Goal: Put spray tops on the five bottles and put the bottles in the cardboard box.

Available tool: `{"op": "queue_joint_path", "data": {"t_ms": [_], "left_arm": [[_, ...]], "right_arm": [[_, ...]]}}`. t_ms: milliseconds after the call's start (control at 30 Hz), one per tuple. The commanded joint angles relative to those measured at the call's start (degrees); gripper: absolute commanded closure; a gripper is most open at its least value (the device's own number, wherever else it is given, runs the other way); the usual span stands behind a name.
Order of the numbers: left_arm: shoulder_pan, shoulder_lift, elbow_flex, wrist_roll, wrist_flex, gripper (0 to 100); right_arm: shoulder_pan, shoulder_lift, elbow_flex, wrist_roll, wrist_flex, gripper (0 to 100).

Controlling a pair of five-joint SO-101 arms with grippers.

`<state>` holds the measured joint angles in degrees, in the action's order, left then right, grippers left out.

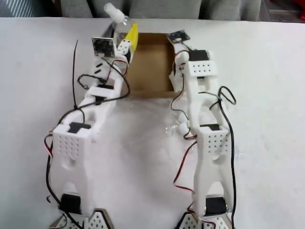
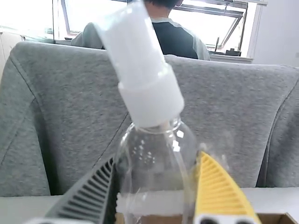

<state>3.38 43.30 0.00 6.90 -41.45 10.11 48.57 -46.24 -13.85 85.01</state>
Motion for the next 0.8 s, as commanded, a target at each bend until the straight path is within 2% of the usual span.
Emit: {"op": "queue_joint_path", "data": {"t_ms": [0, 133, 567, 767], "left_arm": [[-0.66, -1.1, -2.11, -0.44, 0.18, 98], [-0.48, -1.1, -2.11, -0.44, 0.18, 98], [-0.4, -1.01, -2.02, -0.88, 0.26, 98], [-0.4, -0.92, -2.02, -0.88, 0.26, 98]], "right_arm": [[0.84, -3.47, -0.35, 5.1, 4.88, 98.1], [0.92, -3.47, -0.35, 5.1, 8.84, 98.1], [0.75, -4.18, -0.26, 1.76, 12.18, 98.1], [1.89, -10.59, 9.14, 1.76, 10.24, 98.1]]}}
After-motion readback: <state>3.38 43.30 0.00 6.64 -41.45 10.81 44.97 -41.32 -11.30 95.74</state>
